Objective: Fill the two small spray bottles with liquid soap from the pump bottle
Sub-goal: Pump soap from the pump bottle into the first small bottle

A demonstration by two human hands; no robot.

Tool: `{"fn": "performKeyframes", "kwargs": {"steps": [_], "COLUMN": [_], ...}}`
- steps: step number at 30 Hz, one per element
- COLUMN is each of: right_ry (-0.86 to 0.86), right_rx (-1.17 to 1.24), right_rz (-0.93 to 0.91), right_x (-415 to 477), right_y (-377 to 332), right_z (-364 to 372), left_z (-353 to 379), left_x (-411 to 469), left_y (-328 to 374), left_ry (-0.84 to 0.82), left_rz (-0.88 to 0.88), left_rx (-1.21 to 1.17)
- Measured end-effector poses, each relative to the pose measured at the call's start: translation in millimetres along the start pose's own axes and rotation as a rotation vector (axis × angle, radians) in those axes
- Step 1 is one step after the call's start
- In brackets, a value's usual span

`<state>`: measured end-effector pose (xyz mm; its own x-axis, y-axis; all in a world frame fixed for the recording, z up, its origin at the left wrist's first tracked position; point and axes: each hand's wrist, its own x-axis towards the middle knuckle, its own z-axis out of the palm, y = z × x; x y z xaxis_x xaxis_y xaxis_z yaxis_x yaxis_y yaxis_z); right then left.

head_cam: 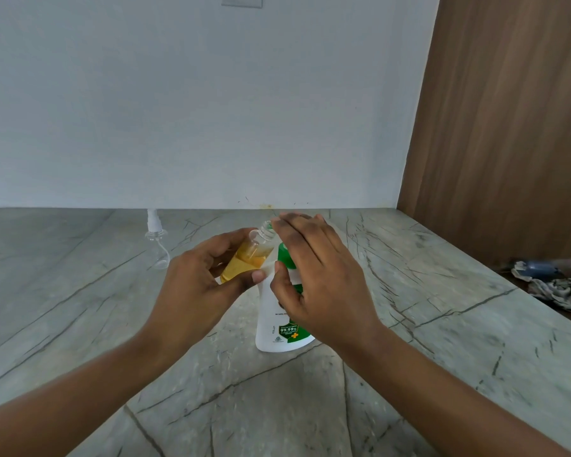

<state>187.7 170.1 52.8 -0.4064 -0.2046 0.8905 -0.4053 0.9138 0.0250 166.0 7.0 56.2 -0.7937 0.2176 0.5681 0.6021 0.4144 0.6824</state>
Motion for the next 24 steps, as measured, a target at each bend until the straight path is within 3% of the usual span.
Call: {"fn": "performKeyframes", "kwargs": {"steps": [24], "right_ry": [0.063], "right_rx": [0.026], "right_rz": [-0.041], "right_x": [-2.8], "right_y": [-2.0], "right_z": [3.2], "left_z": [-1.8], "left_x": [-2.8], "left_y": [-7.2], "left_ry": [-0.020], "left_rz": [0.025], "left_rx": [0.037]}}
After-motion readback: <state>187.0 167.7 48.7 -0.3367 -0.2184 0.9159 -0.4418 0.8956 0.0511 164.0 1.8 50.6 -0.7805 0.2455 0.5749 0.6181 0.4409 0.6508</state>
